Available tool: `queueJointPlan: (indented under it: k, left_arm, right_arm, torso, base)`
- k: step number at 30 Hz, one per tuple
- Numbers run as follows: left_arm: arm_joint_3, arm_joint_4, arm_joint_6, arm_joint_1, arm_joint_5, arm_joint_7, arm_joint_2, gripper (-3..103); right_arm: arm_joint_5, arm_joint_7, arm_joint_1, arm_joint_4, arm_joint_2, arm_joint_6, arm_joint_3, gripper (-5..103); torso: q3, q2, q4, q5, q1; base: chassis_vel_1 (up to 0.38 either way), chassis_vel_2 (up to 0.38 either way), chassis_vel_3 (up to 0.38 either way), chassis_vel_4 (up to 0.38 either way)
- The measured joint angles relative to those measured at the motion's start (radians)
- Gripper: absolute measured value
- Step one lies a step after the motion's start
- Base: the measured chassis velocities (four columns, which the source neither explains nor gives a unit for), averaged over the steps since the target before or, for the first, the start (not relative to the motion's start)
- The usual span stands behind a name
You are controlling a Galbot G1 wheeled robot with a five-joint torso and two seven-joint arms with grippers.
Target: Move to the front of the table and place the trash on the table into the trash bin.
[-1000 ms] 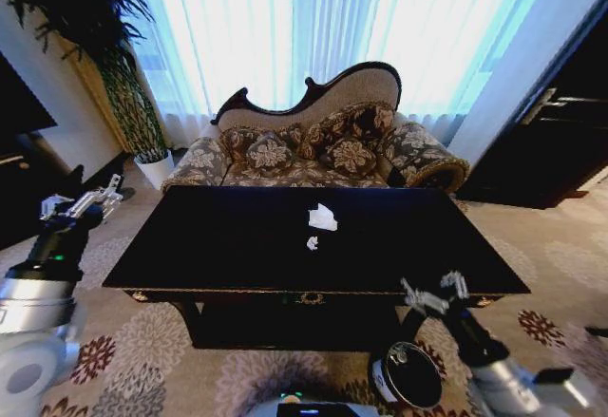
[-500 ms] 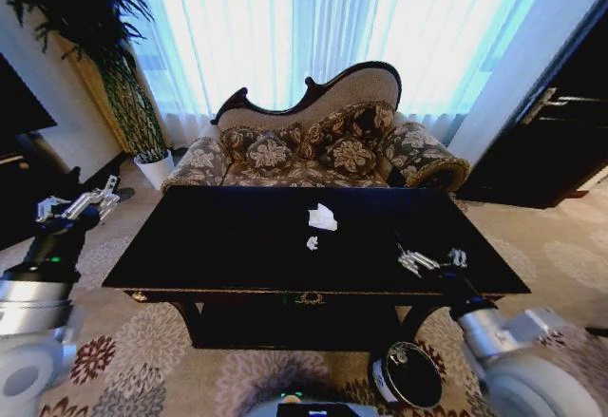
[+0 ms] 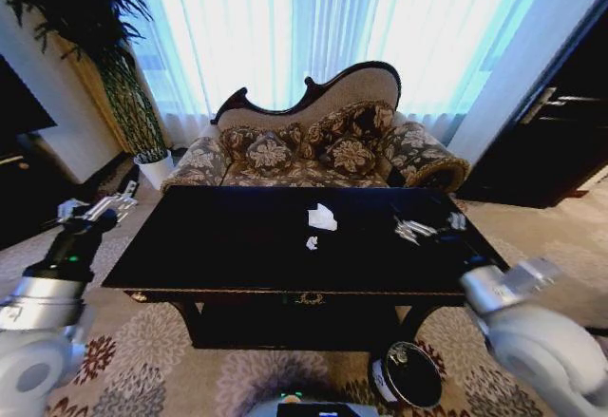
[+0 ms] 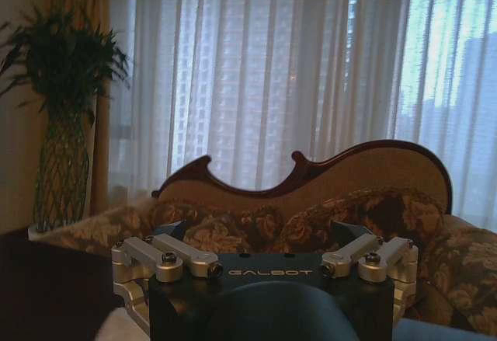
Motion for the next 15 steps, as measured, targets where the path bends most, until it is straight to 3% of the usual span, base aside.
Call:
queueJointPlan:
  k: [1,5,9,15]
  left_arm:
    - [0.0,0.0,0.0,0.0,0.0,0.0,0.0,100]
    - [-0.015,0.0,0.009,-0.004,0.0,-0.021,0.018,100]
    - [-0.018,0.0,0.015,-0.004,0.001,-0.028,0.021,100]
    - [-0.008,0.0,0.02,-0.011,0.006,-0.03,0.017,100]
  right_arm:
    - [0.0,0.0,0.0,0.0,0.0,0.0,0.0,100]
    - [0.054,-0.017,0.145,-0.109,-0.11,-0.014,-0.111,100]
    - [0.076,-0.039,0.244,-0.167,-0.158,-0.024,-0.196,100]
    - [0.098,-0.068,0.506,-0.258,-0.227,-0.037,-0.442,100]
  torso:
    - [0.0,0.0,0.0,0.0,0.0]
    - [0.0,0.0,-0.0002,-0.0001,0.0]
    - [0.0,0.0,-0.0003,-0.0001,0.0]
    - [0.0,0.0,-0.0001,-0.0002,0.0]
  base:
    - [0.0,0.0,0.0,0.0]
    - [0.0,0.0,0.0,0.0]
    - [0.0,0.0,0.0,0.0]
    - [0.0,0.0,0.0,0.0]
